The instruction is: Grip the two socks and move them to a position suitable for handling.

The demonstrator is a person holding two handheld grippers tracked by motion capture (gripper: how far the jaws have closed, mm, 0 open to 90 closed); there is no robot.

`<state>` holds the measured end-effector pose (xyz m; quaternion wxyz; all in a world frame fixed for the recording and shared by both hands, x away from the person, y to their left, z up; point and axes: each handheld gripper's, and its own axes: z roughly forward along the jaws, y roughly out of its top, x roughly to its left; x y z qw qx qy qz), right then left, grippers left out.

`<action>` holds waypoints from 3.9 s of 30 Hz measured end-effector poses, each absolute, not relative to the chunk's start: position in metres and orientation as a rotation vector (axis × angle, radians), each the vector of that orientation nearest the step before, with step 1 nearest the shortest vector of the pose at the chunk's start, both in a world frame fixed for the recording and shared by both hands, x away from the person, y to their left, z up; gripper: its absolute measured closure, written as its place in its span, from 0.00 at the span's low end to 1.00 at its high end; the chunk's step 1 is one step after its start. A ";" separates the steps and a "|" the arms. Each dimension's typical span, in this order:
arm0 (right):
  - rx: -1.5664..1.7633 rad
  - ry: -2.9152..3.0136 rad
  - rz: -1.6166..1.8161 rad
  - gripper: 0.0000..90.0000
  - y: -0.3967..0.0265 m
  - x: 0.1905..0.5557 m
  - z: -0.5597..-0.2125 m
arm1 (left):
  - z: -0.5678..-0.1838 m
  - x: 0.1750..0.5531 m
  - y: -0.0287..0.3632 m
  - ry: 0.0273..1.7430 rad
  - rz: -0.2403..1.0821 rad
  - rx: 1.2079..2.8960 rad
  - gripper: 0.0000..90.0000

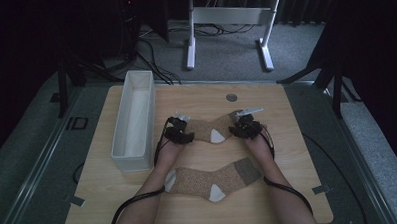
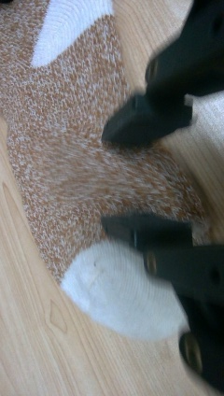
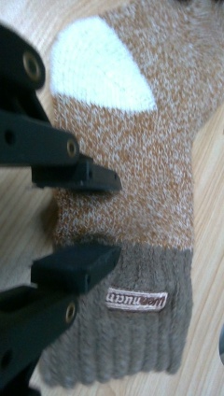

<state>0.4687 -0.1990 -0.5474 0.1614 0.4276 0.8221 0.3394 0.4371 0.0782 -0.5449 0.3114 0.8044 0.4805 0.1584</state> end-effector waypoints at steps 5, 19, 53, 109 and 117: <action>1.212 2.362 0.962 0.83 -0.196 0.466 -0.546 | -0.542 0.436 0.074 1.246 0.413 2.160 0.86; 1.157 2.368 1.049 0.86 -0.196 0.439 -0.520 | -0.505 0.413 0.086 1.170 0.426 2.111 0.89; 1.104 2.495 1.048 0.84 -0.193 0.367 -0.541 | -0.537 0.344 0.102 1.134 0.340 2.233 0.87; 1.008 2.467 1.003 0.72 -0.212 0.297 -0.548 | -0.546 0.275 0.122 1.012 0.243 2.217 0.83; 1.021 2.494 1.039 0.87 -0.213 0.293 -0.541 | -0.535 0.273 0.126 1.018 0.227 2.215 0.87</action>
